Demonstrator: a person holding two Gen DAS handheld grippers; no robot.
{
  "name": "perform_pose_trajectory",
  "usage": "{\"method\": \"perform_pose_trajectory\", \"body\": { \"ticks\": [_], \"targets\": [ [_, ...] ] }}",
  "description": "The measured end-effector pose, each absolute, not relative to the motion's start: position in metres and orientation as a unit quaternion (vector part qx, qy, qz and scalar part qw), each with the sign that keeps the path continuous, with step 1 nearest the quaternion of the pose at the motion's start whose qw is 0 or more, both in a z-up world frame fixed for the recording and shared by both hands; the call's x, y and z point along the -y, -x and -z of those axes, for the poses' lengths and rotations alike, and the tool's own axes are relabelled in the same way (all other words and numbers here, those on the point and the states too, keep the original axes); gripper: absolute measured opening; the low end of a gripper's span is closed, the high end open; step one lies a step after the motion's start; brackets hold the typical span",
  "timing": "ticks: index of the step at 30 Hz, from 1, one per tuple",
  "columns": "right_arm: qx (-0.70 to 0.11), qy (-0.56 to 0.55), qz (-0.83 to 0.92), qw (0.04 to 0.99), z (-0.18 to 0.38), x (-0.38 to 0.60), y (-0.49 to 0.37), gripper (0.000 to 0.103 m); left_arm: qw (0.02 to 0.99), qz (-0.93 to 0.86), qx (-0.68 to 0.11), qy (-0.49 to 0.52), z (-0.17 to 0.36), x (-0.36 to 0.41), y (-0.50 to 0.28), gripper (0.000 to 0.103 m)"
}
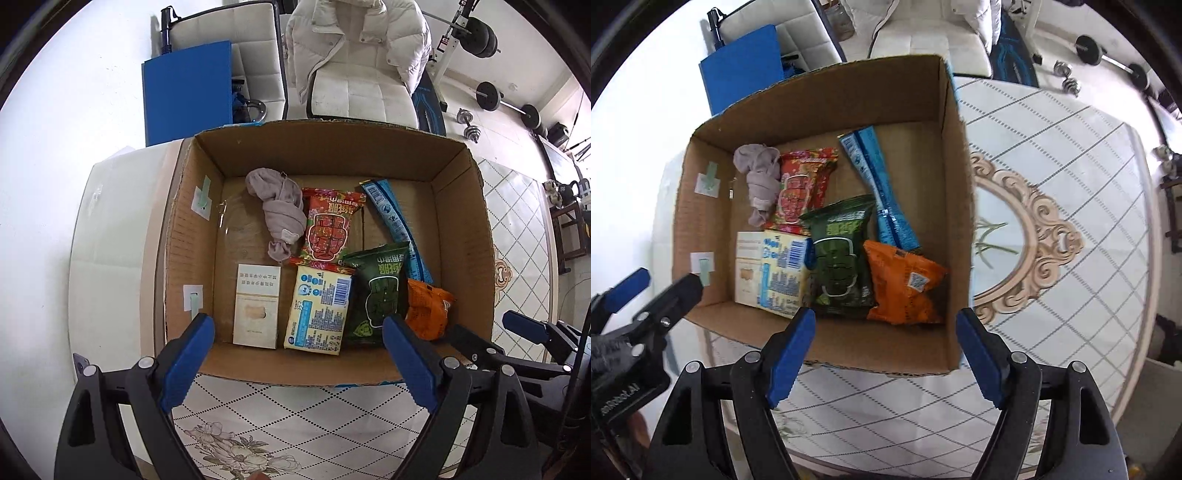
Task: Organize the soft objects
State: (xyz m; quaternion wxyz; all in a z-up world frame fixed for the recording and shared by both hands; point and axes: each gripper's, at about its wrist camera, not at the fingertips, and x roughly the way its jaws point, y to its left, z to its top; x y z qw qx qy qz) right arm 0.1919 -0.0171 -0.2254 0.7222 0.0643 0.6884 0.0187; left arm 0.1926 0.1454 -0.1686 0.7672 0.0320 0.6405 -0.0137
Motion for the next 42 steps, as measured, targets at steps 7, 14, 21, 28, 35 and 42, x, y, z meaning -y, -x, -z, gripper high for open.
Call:
{"method": "perform_pose_trajectory", "body": {
  "ticks": [7,14,21,28,35,42],
  "targets": [
    [-0.672,-0.032,0.002,0.740,0.204,0.015,-0.185,0.094,0.773,0.009,-0.635,-0.004,0.157,-0.153,-0.183,0.094],
    [-0.651,-0.031,0.002,0.758,0.171,0.020,-0.165,0.095,0.792,0.004,-0.610,-0.004,0.127,-0.153,-0.159,0.094],
    [-0.607,-0.047,-0.007,0.793,0.104,0.033,-0.119,0.095,0.816,0.023,-0.577,-0.006,0.073,-0.143,-0.119,0.094],
    [-0.560,-0.048,-0.006,0.827,0.032,0.051,-0.064,0.095,0.839,0.032,-0.543,-0.019,0.013,-0.133,-0.075,0.094],
    [-0.522,-0.055,0.002,0.851,-0.026,0.064,-0.027,0.095,0.853,0.041,-0.521,-0.009,-0.023,-0.131,-0.046,0.094],
    [-0.495,-0.054,0.007,0.867,-0.057,0.065,-0.001,0.095,0.862,0.045,-0.505,-0.010,-0.047,-0.126,-0.026,0.094]
  ]
}}
